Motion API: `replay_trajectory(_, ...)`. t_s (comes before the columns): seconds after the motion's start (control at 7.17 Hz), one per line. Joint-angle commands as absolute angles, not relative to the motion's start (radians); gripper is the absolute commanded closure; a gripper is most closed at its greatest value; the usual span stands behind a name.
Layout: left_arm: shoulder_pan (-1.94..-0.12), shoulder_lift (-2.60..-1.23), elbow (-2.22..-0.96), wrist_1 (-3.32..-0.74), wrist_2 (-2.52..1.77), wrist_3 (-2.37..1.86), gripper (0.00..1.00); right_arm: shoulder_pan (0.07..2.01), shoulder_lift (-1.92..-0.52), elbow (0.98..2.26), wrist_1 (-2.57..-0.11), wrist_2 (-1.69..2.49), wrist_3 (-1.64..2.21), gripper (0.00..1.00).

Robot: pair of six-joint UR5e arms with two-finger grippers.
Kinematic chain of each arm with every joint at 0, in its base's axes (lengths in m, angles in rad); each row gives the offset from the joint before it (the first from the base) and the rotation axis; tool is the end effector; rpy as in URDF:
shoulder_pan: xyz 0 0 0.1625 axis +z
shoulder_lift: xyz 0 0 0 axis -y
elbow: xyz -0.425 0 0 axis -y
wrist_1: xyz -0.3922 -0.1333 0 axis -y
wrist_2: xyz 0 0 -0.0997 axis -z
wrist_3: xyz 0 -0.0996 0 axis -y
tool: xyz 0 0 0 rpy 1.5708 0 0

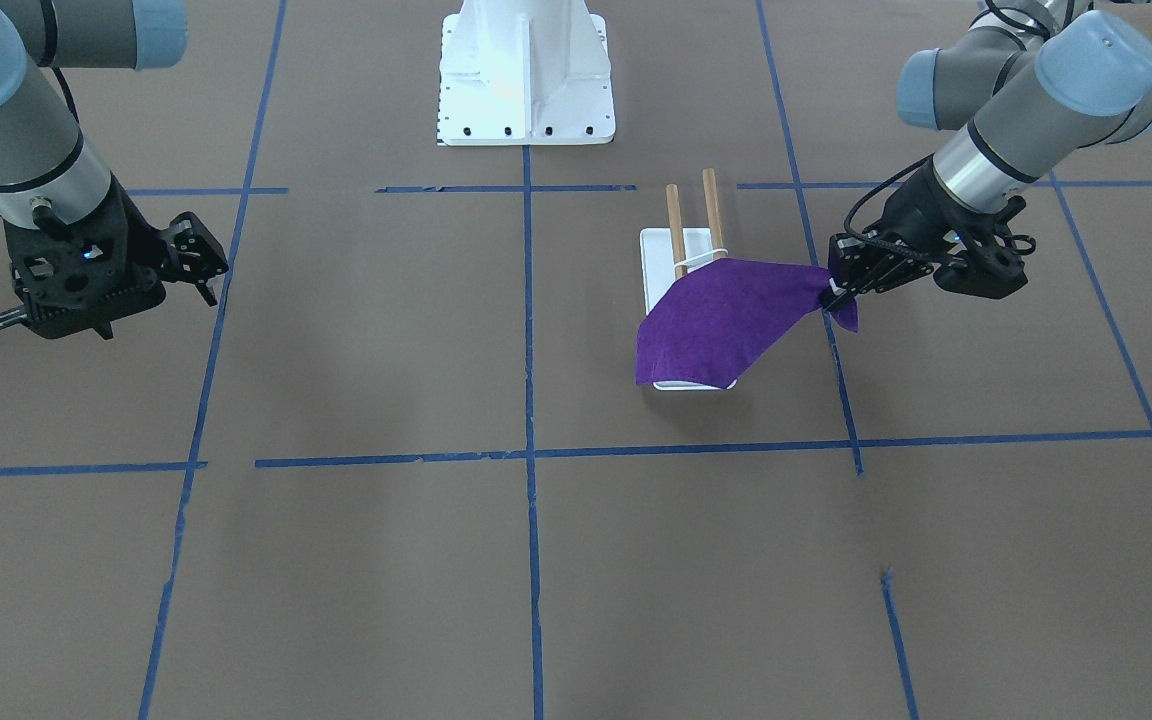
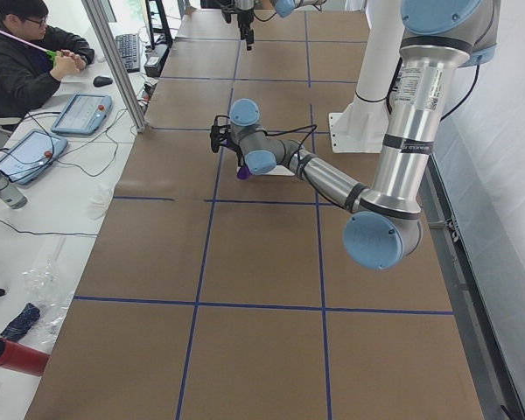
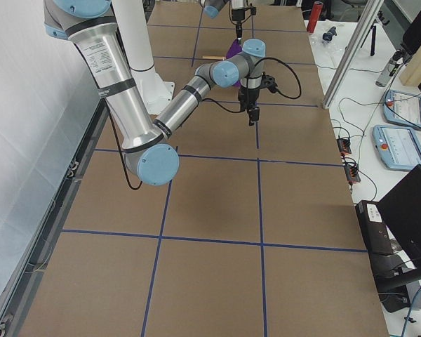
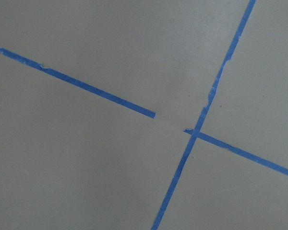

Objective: Hang towel on rack

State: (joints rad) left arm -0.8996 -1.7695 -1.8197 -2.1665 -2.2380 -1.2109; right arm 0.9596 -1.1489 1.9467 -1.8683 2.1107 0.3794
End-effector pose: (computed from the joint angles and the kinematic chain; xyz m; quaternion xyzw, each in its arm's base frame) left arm 0.2892 -0.4794 0.3626 0.0479 0.5477 -0.0611 0.8331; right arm -0.2635 -0.5191 0.2966 0.0871 -0.3407 -0.1736 0.9199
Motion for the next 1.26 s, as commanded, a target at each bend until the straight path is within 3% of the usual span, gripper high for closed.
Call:
replay_trajectory(0.0, -0.899, -1.755, -1.819, -2.164, -2.217, -1.127, 0.00, 1.026, -1.179, 1.933, -1.870, 2.167, 0.316, 0.00)
replay_trajectory(0.28, -0.940, -1.691, -1.828, -2.157, -2.218, -0.883, 0.00, 1.151, -1.259, 1.905, -1.870, 2.221, 0.157, 0.00)
replay_trajectory(0.56, -1.055, -1.632, -1.819, -2.069, -2.220, -0.536, 0.00, 1.285, -1.328, 1.788, -1.858, 2.236, -0.127, 0.00)
replay_trajectory(0.84, -1.220, -1.625, -1.818, -1.865, -2.220, -0.160, 0.00, 1.420, -1.345, 1.645, -1.853, 2.255, -0.331, 0.00)
replay_trajectory(1.12, -1.429, -1.562, -1.778, -1.790, -2.227, 0.017, 0.00, 1.507, -1.380, 1.588, -1.855, 2.258, -0.342, 0.00)
